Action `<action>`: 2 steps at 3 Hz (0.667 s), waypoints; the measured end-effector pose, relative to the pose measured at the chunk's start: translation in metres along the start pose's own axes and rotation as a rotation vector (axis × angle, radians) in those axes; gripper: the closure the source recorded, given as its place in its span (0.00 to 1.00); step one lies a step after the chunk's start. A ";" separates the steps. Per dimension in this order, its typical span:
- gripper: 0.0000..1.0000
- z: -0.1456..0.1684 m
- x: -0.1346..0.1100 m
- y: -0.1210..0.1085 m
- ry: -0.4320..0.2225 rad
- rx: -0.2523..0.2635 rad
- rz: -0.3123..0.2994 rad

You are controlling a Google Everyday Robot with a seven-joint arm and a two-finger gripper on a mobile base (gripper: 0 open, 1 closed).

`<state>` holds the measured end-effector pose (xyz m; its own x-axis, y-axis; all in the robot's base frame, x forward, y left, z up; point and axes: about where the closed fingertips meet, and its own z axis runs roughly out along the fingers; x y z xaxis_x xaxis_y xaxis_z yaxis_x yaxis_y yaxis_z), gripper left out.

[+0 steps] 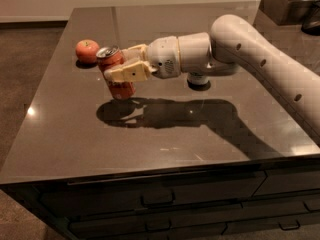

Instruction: Place coke can upright

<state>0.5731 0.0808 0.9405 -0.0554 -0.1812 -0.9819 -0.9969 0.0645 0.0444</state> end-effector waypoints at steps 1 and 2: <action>0.59 -0.009 0.011 -0.001 -0.061 0.007 -0.013; 0.35 -0.017 0.020 0.000 -0.094 0.021 -0.029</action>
Offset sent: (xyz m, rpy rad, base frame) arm -0.0011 -0.0388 -0.0269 0.1265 -0.0625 -0.0449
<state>0.5714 0.0603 0.9239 -0.0201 -0.0907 -0.9957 -0.9966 0.0812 0.0127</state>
